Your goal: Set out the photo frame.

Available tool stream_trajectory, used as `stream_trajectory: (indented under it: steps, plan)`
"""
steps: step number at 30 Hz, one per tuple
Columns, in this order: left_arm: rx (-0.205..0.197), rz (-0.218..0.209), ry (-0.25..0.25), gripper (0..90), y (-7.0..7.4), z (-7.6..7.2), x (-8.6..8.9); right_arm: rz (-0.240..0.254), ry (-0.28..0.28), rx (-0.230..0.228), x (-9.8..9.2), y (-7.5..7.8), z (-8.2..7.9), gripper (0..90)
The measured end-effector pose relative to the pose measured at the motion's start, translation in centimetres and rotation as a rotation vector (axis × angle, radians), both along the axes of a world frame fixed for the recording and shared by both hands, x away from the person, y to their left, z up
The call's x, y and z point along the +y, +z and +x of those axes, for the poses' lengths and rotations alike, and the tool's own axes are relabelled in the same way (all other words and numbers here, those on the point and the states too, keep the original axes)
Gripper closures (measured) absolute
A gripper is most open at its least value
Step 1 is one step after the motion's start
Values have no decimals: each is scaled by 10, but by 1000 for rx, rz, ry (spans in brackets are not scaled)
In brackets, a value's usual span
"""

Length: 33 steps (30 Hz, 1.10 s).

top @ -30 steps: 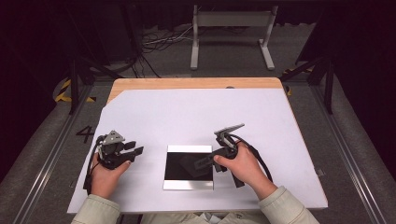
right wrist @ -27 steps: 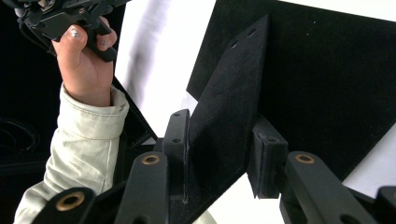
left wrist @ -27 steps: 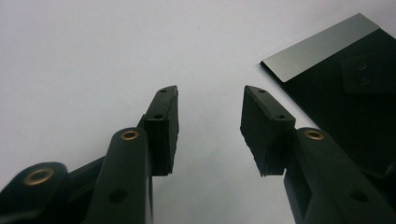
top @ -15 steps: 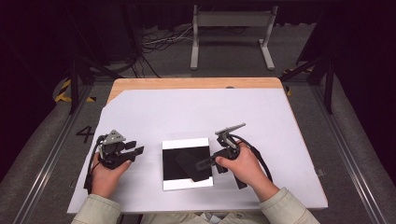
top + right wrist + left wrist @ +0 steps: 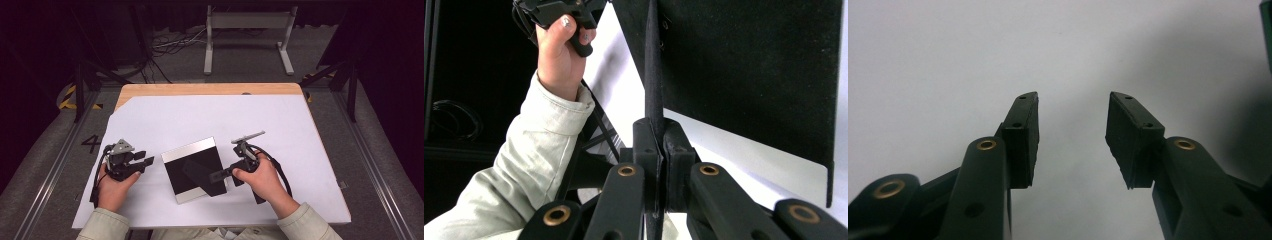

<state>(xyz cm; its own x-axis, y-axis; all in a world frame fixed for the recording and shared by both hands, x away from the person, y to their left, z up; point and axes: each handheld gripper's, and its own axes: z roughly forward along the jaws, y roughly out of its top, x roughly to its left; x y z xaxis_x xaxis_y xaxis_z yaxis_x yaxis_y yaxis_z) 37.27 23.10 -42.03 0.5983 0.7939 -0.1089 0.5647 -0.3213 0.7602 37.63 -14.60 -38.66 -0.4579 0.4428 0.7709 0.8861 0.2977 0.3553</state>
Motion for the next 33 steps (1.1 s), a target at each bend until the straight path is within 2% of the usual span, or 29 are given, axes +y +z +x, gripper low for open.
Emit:
stream_trajectory:
  steps: [9, 14, 24, 31, 33]
  plan:
    - [1, 2, -3, 571, 0, 1, -1, 32, -18, -89, -7, 11, -2, 872]
    - [1, 2, -2, 570, 0, 1, -1, 56, -46, -147, -11, 15, -1, 872]
    - [1, 5, -1, 570, -1, 1, -1, 41, -108, -278, -26, 20, 5, 872]
    - [2, 3, -1, 570, -1, 2, -2, 47, -145, -326, -37, 20, 10, 872]
    - [0, 3, -2, 570, -1, 2, -2, 43, -156, -363, -41, 21, 12, 872]
